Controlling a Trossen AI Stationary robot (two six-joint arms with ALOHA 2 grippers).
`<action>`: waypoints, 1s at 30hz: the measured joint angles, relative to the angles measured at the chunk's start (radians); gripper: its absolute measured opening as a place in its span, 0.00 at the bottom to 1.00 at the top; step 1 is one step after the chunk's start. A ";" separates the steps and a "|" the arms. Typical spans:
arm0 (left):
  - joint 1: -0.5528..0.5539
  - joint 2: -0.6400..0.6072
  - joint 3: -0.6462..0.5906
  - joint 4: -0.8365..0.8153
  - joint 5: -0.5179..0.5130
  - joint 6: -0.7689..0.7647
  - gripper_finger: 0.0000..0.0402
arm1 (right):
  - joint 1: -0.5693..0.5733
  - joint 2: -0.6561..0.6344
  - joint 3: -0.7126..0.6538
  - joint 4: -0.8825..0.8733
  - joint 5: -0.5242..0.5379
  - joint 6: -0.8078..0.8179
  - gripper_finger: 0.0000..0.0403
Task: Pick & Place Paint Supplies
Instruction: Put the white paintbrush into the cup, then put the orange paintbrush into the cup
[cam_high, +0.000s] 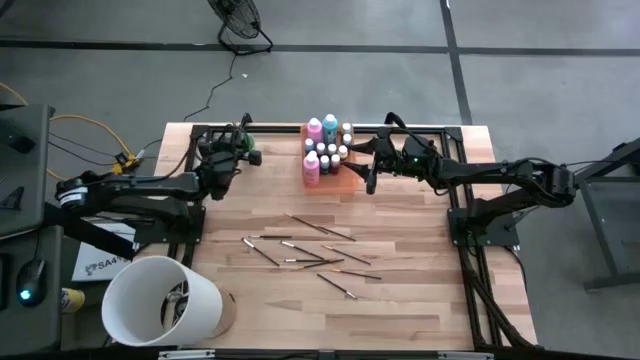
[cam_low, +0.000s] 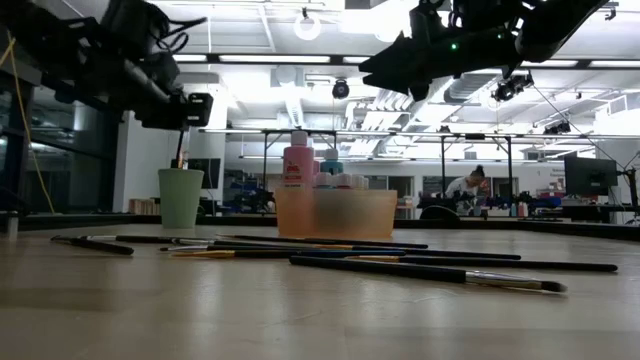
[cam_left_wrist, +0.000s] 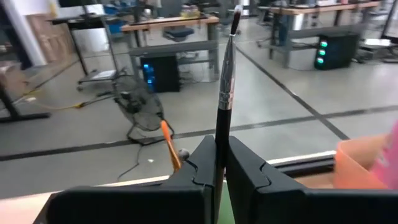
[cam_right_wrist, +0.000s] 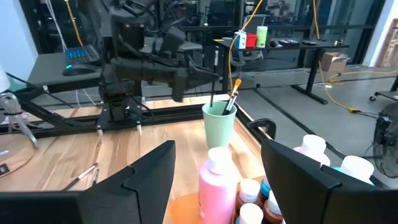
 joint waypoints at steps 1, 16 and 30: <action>0.000 0.019 0.000 0.020 -0.009 -0.003 0.03 | 0.000 0.000 0.000 0.000 -0.009 0.000 0.58; 0.119 0.230 0.000 0.124 0.023 -0.148 0.04 | 0.000 0.000 0.000 -0.002 -0.020 -0.001 0.58; 0.124 0.230 0.000 0.126 0.054 -0.109 0.42 | 0.000 0.001 0.000 -0.017 -0.014 0.033 0.58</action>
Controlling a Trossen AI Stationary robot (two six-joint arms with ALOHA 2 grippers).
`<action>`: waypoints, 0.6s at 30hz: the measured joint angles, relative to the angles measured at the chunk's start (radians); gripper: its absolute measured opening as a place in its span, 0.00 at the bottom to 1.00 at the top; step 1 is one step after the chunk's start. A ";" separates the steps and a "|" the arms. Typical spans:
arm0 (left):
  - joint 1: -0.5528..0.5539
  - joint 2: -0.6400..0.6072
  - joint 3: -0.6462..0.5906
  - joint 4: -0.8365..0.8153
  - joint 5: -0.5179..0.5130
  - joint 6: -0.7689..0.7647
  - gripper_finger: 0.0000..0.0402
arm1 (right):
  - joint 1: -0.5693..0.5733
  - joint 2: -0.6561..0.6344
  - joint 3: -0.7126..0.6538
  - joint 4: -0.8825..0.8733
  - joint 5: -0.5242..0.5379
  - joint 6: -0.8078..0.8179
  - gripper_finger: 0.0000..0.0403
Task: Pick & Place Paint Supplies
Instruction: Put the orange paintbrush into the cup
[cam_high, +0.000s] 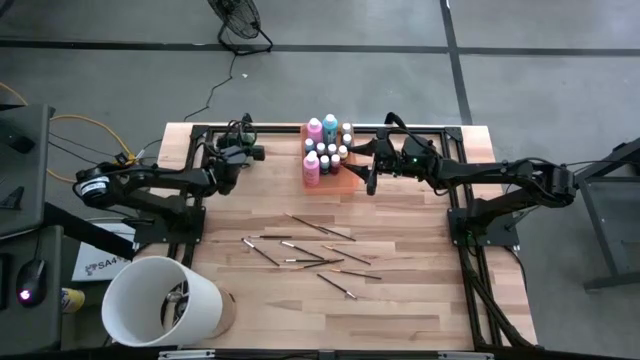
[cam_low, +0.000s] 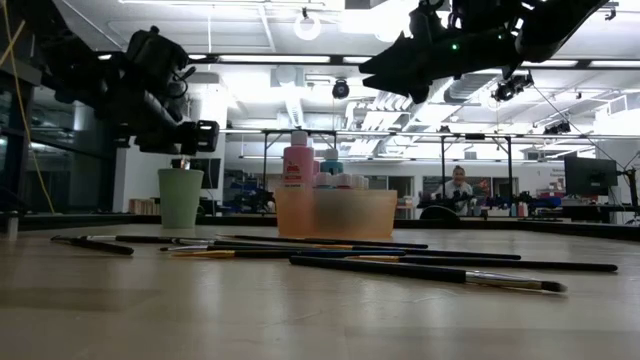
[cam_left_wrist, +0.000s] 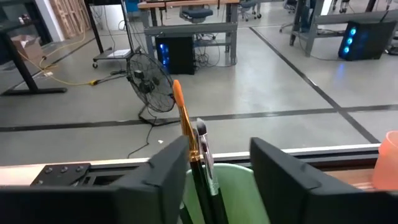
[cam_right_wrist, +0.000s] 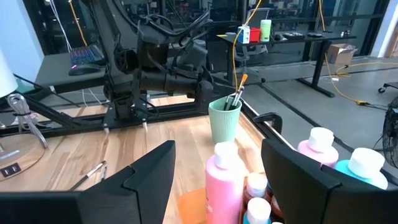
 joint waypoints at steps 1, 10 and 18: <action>0.000 0.000 0.000 0.000 0.000 0.000 0.46 | 0.000 0.000 0.000 -0.001 0.000 0.002 0.58; 0.000 -0.093 0.000 0.000 0.007 0.045 0.63 | 0.000 0.000 0.000 -0.020 -0.003 0.034 0.58; 0.000 -0.214 0.000 -0.002 0.156 0.118 0.63 | 0.038 -0.078 0.000 -0.126 0.015 0.029 0.58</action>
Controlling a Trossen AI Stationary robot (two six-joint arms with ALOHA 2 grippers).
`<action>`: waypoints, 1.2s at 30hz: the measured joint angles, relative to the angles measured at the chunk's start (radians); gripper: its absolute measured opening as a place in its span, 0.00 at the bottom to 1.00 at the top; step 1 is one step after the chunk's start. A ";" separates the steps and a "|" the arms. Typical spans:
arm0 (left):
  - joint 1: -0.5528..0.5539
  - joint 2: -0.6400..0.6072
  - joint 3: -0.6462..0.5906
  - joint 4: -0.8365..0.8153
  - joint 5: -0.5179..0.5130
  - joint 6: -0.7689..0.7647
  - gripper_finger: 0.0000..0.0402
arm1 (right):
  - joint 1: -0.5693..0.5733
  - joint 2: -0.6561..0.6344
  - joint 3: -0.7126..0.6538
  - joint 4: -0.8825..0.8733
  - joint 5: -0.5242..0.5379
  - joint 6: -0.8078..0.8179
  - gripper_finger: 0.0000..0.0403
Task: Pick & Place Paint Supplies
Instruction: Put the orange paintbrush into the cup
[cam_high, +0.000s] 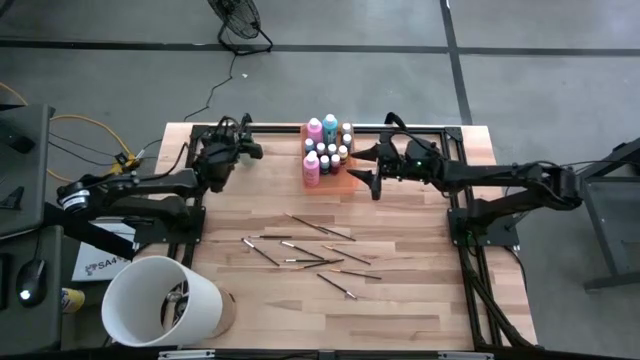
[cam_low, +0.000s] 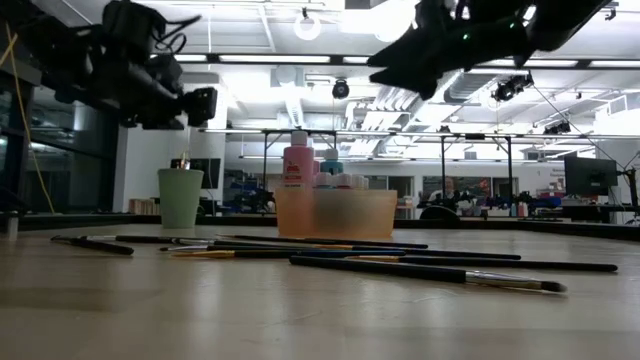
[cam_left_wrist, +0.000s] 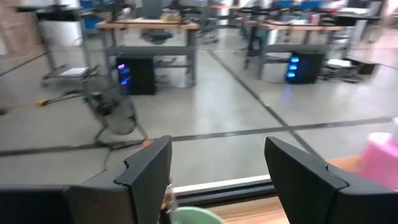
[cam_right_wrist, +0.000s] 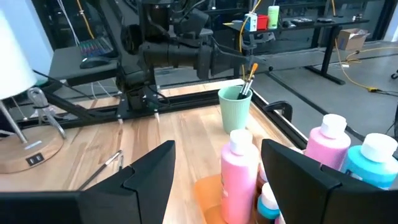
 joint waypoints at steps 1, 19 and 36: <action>0.000 -0.015 0.000 0.000 0.018 0.021 0.63 | 0.009 -0.018 0.000 -0.022 0.014 0.000 0.58; -0.001 -0.246 0.000 -0.008 0.406 0.227 0.63 | 0.205 -0.156 0.000 -0.318 0.023 0.080 0.58; 0.000 -0.261 0.101 -0.097 0.707 0.329 0.63 | 0.500 -0.040 0.170 -0.539 0.298 0.218 0.56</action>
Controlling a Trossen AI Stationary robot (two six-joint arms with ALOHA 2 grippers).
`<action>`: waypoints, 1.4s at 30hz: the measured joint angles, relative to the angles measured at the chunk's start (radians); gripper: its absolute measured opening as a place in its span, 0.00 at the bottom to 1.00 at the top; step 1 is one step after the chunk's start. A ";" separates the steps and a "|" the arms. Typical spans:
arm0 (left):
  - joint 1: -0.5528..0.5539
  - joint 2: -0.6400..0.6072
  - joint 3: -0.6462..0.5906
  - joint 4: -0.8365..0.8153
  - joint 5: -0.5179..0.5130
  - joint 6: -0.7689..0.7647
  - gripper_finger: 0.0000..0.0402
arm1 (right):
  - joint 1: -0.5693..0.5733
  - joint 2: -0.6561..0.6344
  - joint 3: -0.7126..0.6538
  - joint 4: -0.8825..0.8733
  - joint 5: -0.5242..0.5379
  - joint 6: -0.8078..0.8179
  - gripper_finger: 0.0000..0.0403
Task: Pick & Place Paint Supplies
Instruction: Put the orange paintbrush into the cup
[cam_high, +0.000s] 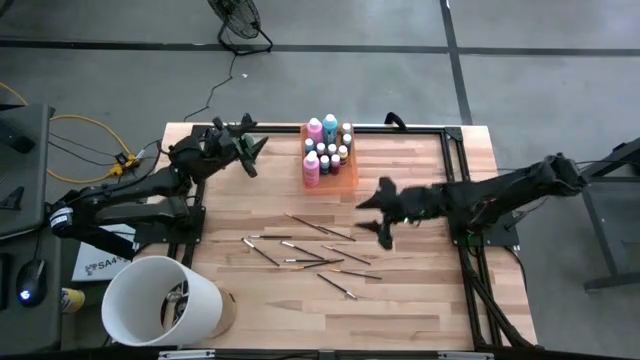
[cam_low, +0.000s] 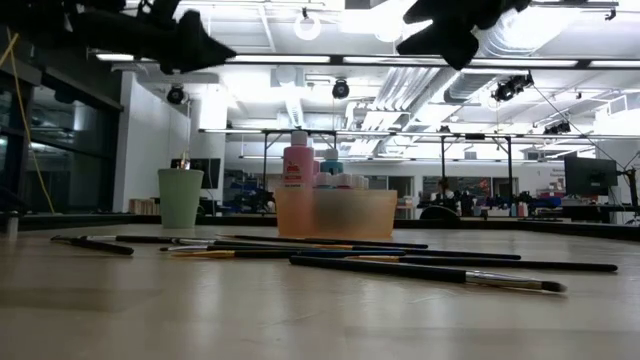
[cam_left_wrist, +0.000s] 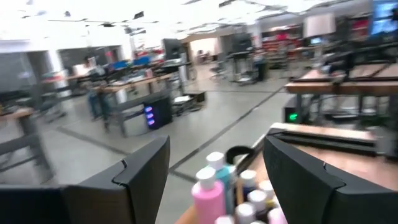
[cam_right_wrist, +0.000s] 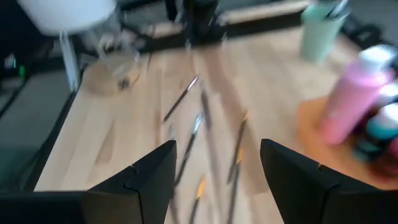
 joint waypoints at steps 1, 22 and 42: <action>0.000 0.000 0.014 -0.015 0.023 0.000 0.63 | 0.022 0.033 0.025 -0.027 0.006 0.012 0.56; 0.000 -0.131 0.081 -0.237 0.159 -0.029 0.63 | 0.157 0.789 0.623 -0.529 -0.153 0.165 0.56; 0.000 -0.189 0.081 -0.336 0.159 -0.034 0.63 | 0.170 0.941 0.671 -0.515 -0.133 0.193 0.31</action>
